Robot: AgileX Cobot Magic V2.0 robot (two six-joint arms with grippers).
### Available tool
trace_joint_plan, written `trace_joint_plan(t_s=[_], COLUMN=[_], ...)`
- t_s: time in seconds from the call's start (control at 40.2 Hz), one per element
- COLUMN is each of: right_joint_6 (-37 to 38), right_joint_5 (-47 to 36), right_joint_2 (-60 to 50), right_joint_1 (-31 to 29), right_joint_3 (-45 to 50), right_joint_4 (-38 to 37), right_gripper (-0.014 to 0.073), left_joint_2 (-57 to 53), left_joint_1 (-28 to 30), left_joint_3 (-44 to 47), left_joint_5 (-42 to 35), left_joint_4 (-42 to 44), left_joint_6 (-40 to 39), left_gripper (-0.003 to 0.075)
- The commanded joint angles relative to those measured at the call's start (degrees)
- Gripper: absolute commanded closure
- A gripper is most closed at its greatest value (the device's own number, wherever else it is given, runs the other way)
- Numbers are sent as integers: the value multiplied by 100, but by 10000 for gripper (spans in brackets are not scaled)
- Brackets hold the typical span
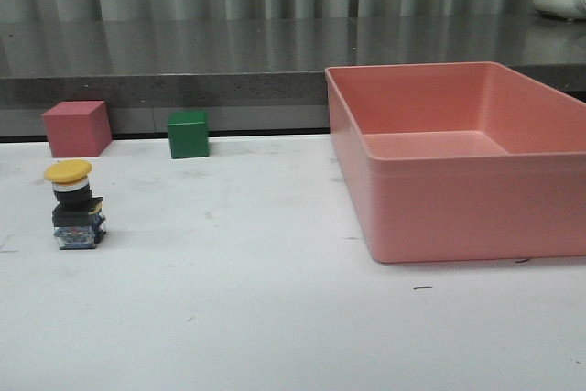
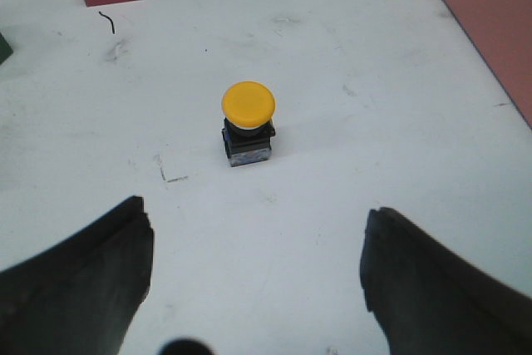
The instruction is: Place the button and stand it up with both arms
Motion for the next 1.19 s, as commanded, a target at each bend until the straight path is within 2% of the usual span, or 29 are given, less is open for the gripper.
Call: trace_joint_plan(t_s=[0.0,0.969,1.093,1.168], right_joint_6=[-42,-42,-42,-42], right_joint_5=[-407,-443,-378,-296], right_joint_2=[16,23,22,22], right_joint_1=[-25,-25,-25,-25], right_joint_3=[-133,-122,-115,-115], right_joint_4=[33,39,33,33], right_gripper=[53,53,99,216], left_joint_2=[-38,-38,-38,-38], left_joint_1=[-31,-31,-31,-31], left_joint_3=[-206,-206,-206,-206], left_joint_5=[-300,-337,-337,-337], left_joint_4=[5,96,96,96], left_joint_6=[3,3,3,3], left_gripper=[206,213,306,407])
